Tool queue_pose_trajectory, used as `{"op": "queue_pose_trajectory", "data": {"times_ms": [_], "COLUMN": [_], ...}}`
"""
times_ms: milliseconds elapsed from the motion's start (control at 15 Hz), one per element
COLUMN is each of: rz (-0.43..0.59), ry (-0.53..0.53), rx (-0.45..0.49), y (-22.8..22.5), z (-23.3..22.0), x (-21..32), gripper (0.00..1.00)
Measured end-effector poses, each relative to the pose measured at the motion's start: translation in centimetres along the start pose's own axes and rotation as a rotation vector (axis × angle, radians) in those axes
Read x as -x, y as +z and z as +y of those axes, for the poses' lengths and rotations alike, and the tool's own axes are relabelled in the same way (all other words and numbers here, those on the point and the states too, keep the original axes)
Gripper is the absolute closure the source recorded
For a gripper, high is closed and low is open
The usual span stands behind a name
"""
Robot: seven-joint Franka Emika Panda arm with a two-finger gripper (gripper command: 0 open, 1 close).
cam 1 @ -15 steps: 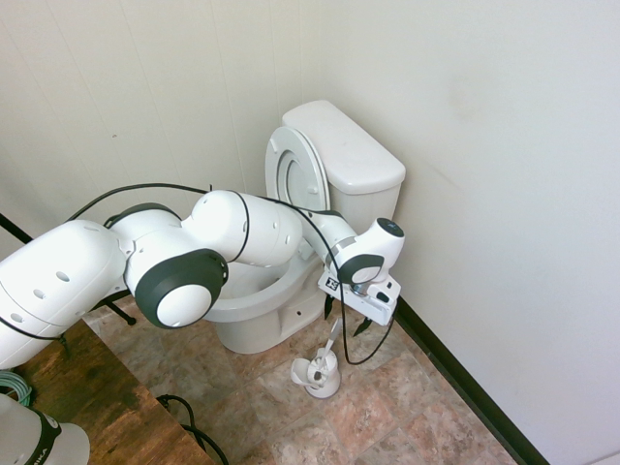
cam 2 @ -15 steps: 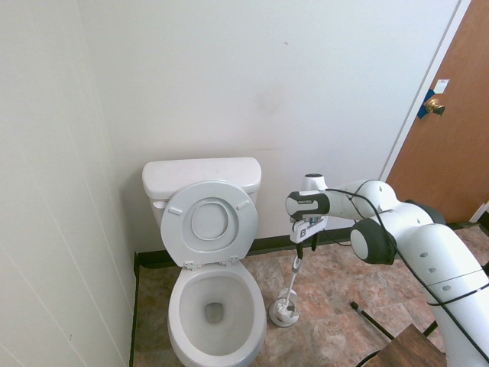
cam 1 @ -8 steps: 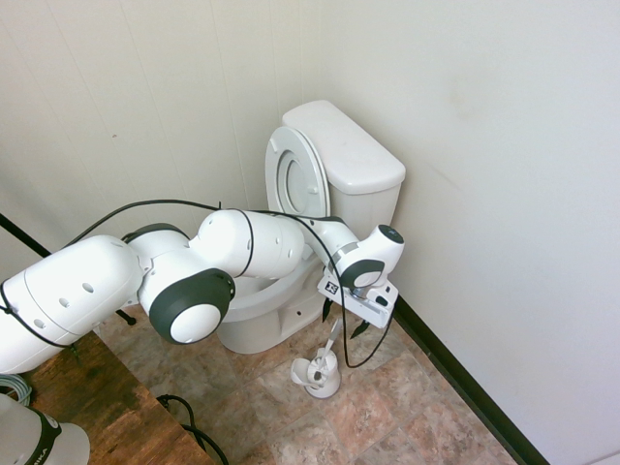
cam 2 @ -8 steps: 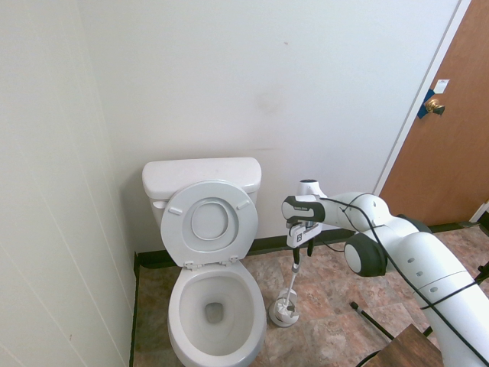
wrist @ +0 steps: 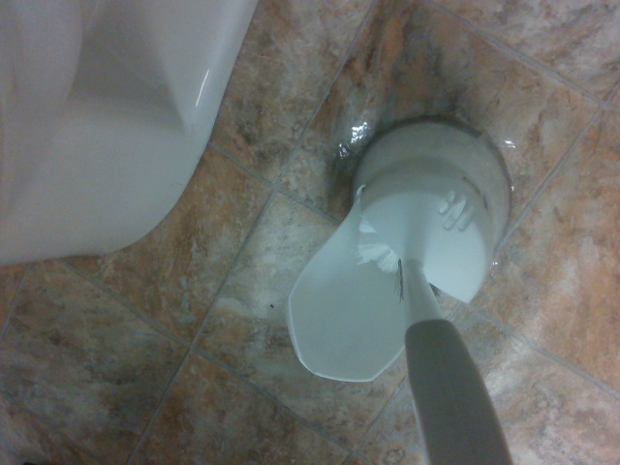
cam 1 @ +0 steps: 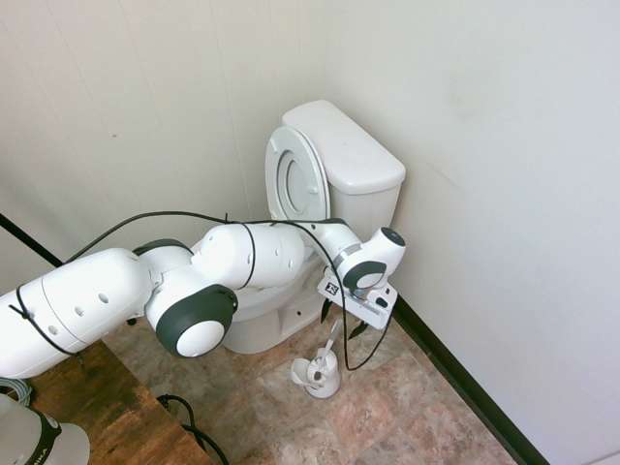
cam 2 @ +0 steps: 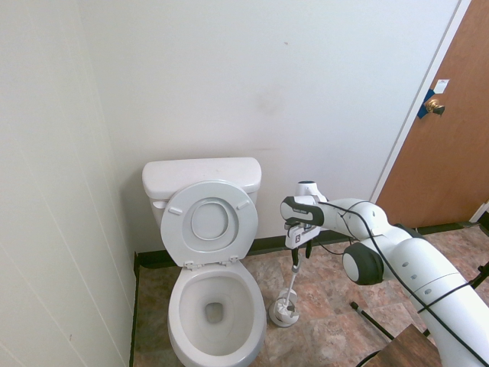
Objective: Clean the toilet
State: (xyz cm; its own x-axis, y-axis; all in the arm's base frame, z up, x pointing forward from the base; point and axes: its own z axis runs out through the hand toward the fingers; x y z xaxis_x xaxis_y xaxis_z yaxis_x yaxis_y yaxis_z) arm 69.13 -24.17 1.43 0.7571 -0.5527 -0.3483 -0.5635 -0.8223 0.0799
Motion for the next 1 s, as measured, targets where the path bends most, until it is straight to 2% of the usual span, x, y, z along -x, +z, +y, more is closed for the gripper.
{"op": "queue_pose_trajectory", "data": {"times_ms": [1000], "rz": [-0.01], "ry": [0.001], "rx": [-0.016], "y": [-0.09], "z": [0.16], "x": [-0.23], "gripper": [1.0]}}
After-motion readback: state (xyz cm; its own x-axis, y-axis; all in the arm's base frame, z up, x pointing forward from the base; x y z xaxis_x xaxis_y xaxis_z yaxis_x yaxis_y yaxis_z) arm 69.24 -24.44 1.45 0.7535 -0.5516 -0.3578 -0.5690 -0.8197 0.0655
